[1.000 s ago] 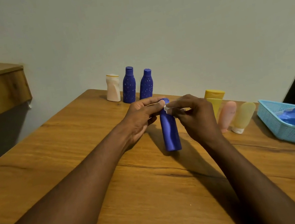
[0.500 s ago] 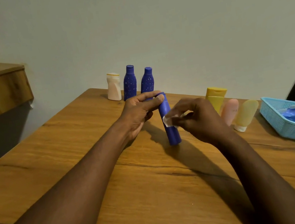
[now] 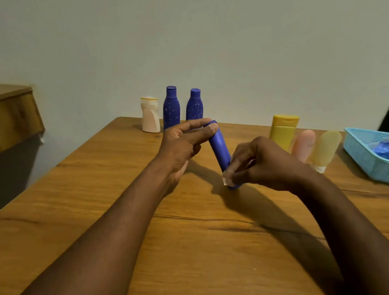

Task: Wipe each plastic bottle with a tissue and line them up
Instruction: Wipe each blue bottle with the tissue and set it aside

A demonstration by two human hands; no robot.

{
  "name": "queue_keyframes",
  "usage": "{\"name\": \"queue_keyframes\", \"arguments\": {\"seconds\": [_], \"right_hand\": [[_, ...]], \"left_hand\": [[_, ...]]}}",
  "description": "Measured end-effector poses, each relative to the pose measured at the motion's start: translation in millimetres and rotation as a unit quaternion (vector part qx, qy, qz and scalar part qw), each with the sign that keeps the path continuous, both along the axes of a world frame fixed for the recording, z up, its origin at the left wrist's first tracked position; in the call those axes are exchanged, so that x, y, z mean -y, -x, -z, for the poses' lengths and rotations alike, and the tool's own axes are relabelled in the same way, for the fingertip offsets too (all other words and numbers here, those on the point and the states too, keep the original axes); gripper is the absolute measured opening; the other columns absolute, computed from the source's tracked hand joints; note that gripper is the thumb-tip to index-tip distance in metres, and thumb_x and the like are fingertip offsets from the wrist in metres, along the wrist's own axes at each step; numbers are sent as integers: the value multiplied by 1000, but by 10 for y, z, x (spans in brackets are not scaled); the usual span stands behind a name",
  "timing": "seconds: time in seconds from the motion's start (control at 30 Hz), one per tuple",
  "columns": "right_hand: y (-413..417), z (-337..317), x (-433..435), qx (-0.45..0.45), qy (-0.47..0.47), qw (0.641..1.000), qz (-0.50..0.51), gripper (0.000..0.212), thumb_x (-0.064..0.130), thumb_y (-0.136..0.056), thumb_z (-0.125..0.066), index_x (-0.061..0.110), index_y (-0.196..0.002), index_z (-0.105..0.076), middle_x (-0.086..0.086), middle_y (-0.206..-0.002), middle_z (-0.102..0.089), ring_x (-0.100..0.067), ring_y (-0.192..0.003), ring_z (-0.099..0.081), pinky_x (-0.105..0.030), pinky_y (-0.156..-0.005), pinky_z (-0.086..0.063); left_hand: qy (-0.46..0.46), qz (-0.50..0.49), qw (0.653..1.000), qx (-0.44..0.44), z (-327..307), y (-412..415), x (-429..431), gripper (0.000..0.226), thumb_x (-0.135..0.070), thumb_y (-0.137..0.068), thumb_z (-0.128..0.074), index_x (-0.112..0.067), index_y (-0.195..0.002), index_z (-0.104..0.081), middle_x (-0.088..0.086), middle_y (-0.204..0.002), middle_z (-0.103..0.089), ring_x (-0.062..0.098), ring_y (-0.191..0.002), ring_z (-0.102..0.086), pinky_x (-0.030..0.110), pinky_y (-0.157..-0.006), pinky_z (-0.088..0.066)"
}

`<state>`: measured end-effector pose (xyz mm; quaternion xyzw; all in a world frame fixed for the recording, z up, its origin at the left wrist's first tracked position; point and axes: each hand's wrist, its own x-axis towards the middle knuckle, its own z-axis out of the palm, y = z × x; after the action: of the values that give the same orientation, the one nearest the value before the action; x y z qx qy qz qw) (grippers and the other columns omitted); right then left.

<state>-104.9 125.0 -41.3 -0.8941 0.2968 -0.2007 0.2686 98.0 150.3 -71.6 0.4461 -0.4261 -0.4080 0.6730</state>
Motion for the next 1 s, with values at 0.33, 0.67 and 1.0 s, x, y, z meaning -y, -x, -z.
{"name": "queue_keyframes", "arguments": {"seconds": [0.33, 0.67, 1.0], "right_hand": [[19, 49, 85, 151, 31, 984, 85, 15, 9, -81, -80, 21, -90, -81, 6, -89, -73, -14, -90, -67, -46, -84, -57], [-123, 129, 71, 261, 44, 956, 129, 14, 14, -84, -77, 18, -97, -78, 3, -95, -73, -14, -95, -68, -42, -88, -58], [-7, 122, 86, 208, -100, 970, 76, 10, 4, -81, -78, 9, -89, -78, -5, -83, -76, -24, -82, -73, -46, -80, -61]], "left_hand": [[-11, 37, 999, 19, 9, -4, -21, 27, -19, -91, -77, -20, -118, -78, -3, -114, -77, 14, -107, -68, 35, -98, -50], [24, 48, 996, 76, 11, 74, 7, 37, -18, -90, -78, -23, -127, -73, -4, -119, -76, 12, -113, -71, 26, -90, -59], [34, 50, 998, -24, -17, 49, -5, 33, -5, -92, -73, -10, -125, -73, 5, -115, -77, 20, -109, -74, 29, -91, -60]]}}
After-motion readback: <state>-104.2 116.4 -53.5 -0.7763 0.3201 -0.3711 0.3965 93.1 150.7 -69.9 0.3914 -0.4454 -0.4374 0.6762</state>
